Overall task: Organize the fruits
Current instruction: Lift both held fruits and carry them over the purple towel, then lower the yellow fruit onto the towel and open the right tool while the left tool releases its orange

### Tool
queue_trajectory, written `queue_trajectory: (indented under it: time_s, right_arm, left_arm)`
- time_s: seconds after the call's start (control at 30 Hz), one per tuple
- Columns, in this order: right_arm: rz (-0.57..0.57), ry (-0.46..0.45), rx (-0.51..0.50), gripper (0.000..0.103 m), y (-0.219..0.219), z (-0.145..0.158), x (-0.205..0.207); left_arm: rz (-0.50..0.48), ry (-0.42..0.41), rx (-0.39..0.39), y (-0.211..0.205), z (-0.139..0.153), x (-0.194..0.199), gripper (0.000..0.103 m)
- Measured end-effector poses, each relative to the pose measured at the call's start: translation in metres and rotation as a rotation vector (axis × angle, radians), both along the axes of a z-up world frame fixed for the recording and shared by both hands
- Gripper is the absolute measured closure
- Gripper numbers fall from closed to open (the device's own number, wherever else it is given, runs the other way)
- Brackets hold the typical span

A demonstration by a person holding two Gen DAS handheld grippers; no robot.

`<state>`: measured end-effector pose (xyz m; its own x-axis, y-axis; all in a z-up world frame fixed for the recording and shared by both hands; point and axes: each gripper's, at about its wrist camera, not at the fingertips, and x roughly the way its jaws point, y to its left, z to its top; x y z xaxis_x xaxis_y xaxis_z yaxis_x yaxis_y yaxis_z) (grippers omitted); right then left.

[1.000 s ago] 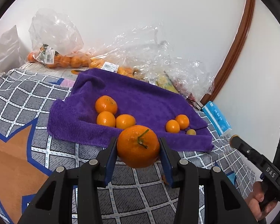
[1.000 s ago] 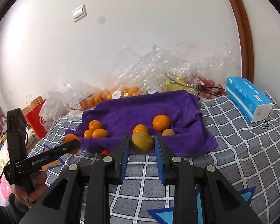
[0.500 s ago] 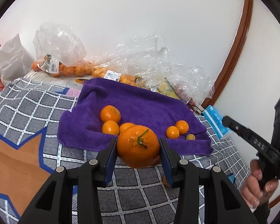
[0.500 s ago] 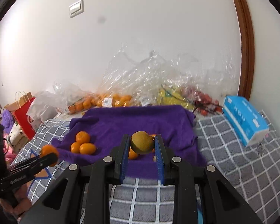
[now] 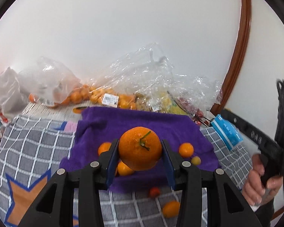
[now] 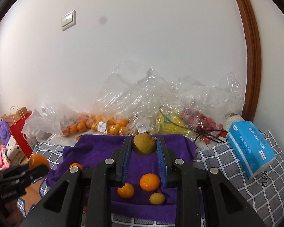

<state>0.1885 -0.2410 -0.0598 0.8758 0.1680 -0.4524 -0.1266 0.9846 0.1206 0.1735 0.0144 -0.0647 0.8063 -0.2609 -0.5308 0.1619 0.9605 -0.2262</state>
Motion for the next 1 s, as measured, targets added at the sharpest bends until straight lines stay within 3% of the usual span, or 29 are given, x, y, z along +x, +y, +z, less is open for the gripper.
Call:
queue_trajectory:
  time_s: [0.23, 0.47, 0.63, 1.0]
  right_arm:
    - [-0.005, 0.127, 0.073, 0.077, -0.025, -0.040, 0.017]
    - [-0.016, 0.187, 0.136, 0.077, -0.038, -0.056, 0.028]
    - [-0.017, 0.209, 0.078, 0.077, -0.029, -0.067, 0.034]
    - [-0.016, 0.286, 0.050, 0.077, -0.023, -0.092, 0.047]
  left_arm:
    - [0.036, 0.019, 0.018, -0.009, -0.019, 0.043, 0.062]
    - [0.070, 0.042, -0.034, 0.004, -0.046, 0.051, 0.062]
    - [0.084, 0.050, -0.086, 0.011, -0.055, 0.056, 0.062]
    - [0.042, 0.064, -0.067, -0.001, -0.069, 0.060, 0.062]
